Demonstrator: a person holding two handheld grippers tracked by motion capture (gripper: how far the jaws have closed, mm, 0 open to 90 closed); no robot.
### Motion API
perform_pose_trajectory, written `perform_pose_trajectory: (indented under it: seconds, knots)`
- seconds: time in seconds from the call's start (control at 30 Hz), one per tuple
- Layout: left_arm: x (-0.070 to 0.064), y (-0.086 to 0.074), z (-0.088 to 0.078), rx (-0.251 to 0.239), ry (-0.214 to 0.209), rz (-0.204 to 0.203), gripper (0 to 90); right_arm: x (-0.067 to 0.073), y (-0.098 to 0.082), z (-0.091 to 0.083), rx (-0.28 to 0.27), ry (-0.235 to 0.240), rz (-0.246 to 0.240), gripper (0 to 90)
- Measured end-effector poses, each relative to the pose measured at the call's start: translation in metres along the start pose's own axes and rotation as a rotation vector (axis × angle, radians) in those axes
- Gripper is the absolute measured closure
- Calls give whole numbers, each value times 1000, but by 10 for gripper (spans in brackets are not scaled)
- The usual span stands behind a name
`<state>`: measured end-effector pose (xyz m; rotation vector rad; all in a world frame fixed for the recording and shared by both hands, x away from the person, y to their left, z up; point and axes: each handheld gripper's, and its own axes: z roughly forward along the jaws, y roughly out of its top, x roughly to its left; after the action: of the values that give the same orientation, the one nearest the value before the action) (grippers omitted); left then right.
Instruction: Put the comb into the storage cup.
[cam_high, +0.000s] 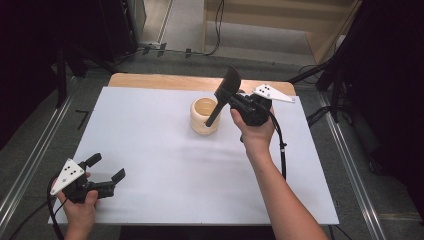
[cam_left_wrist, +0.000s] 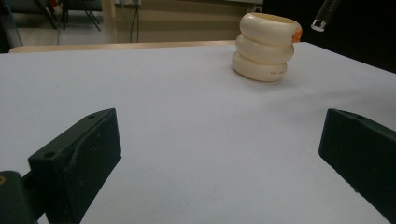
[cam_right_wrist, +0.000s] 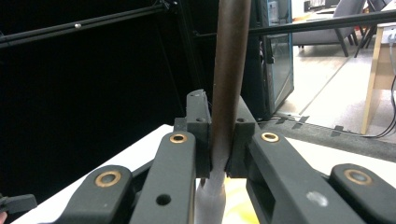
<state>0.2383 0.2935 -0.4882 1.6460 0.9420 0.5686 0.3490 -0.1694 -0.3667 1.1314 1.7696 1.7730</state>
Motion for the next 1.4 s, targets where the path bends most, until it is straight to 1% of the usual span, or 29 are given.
perform_pose_trajectory:
  seconds: [0.17,0.47,0.6,0.67,0.8,0.87,1.1,1.17,1.23,1.4]
  knots:
    - [-1,0,0,-2,2,3,0,-3,2,1,-3,-6,9,816]
    - [-1,0,1,-2,3,7,0,-7,9,5,-19,-23,-1,816]
    - [-2,0,1,-3,4,5,0,-8,11,8,-16,-32,-6,816]
    - [-2,0,1,2,3,13,0,-8,12,10,-16,-34,-7,816]
    - [-3,0,1,1,0,16,0,-10,12,13,-21,-45,-16,816]
    - [-3,0,1,1,1,16,0,-12,12,14,-25,-48,-11,816]
    - [-2,0,1,1,3,14,0,-15,11,20,-26,-58,-20,816]
    - [-2,0,1,2,3,14,0,-16,11,22,-28,-61,-15,816]
    - [-2,0,1,2,3,14,0,-18,10,23,-28,-70,-20,816]
    - [-3,0,1,3,-1,15,0,-21,7,28,-30,-72,-34,816]
